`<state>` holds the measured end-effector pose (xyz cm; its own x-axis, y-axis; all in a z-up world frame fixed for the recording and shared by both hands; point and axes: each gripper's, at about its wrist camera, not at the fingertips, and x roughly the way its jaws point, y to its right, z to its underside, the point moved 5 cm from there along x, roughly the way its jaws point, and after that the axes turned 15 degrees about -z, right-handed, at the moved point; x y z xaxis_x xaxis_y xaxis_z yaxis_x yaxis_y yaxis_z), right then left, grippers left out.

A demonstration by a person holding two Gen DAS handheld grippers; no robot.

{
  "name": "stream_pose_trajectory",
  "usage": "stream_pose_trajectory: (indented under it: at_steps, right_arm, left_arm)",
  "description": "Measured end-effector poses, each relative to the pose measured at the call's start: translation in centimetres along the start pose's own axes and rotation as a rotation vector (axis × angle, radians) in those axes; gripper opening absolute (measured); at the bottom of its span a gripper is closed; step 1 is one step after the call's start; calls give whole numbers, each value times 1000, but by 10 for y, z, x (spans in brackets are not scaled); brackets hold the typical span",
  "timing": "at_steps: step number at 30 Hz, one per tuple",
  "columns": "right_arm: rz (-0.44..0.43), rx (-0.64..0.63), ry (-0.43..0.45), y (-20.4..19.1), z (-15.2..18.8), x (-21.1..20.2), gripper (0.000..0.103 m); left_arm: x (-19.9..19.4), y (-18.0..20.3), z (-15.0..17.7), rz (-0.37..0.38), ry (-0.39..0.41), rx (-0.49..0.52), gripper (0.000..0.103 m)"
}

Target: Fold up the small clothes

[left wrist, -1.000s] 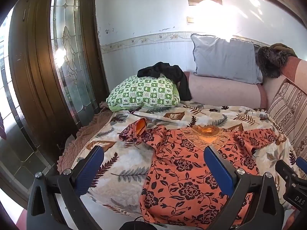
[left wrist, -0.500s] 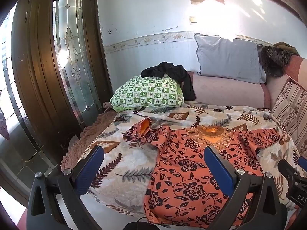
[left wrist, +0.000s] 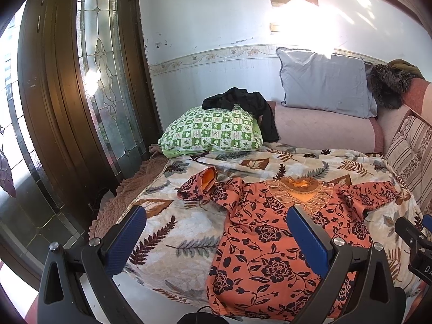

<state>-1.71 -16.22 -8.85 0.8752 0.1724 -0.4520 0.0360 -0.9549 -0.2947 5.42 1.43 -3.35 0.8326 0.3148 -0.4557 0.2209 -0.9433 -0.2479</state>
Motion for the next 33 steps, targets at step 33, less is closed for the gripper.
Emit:
stream_pose_trajectory:
  at_steps: [33]
  right_arm:
    - [-11, -7, -15, -7, -3, 0, 103]
  left_arm:
    - [-2, -7, 0, -12, 3, 3, 103]
